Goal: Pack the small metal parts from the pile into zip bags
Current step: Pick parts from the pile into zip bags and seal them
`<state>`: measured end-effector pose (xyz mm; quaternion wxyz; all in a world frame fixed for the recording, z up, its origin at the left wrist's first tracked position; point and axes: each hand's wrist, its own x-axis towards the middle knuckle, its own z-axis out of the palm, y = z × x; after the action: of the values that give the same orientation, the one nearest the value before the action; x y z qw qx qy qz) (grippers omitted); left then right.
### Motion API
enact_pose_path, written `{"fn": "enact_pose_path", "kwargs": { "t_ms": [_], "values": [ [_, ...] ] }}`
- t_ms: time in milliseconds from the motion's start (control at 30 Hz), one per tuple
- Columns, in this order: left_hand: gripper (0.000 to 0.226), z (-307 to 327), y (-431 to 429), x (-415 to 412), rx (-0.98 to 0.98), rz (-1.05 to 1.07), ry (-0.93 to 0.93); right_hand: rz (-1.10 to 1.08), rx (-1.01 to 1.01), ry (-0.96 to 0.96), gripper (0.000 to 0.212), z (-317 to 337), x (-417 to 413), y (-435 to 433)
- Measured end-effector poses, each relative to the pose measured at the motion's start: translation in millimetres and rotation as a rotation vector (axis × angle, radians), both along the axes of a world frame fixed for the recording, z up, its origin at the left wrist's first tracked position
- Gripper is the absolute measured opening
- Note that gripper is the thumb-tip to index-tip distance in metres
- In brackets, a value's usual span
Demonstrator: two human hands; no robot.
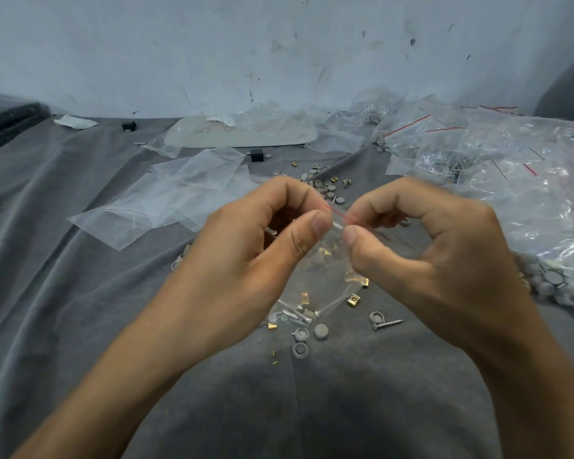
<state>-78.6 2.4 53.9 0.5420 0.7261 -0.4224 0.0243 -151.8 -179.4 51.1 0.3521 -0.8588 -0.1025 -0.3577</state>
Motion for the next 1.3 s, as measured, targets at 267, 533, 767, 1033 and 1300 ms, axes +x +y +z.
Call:
{"fn": "enact_pose_path", "kwargs": {
  "t_ms": [267, 533, 767, 1033, 1300],
  "values": [
    [0.007, 4.5, 2.4, 0.8, -0.075, 0.017, 0.016, -0.035, 0.052, -0.05, 0.01, -2.4, -0.3, -4.9],
    [0.007, 8.0, 8.5, 8.9, -0.087, 0.119, -0.035, -0.102, 0.1, -0.043, 0.005, -6.3, -0.8, -23.2],
    [0.01, 2.7, 9.3, 17.9, -0.06, 0.196, -0.045, -0.062, 0.13, 0.007, 0.005, -15.7, 6.0, -29.6],
    [0.019, -18.3, 16.4, 42.3, -0.048, 0.226, -0.019, 0.239, 0.593, 0.161, 0.012, -29.9, 16.6, -20.3],
    [0.025, -50.5, 16.4, 76.9, -0.058, 0.288, 0.144, 0.101, 1.15, -0.012, 0.009, -19.4, 10.1, -68.7]
  ]
}}
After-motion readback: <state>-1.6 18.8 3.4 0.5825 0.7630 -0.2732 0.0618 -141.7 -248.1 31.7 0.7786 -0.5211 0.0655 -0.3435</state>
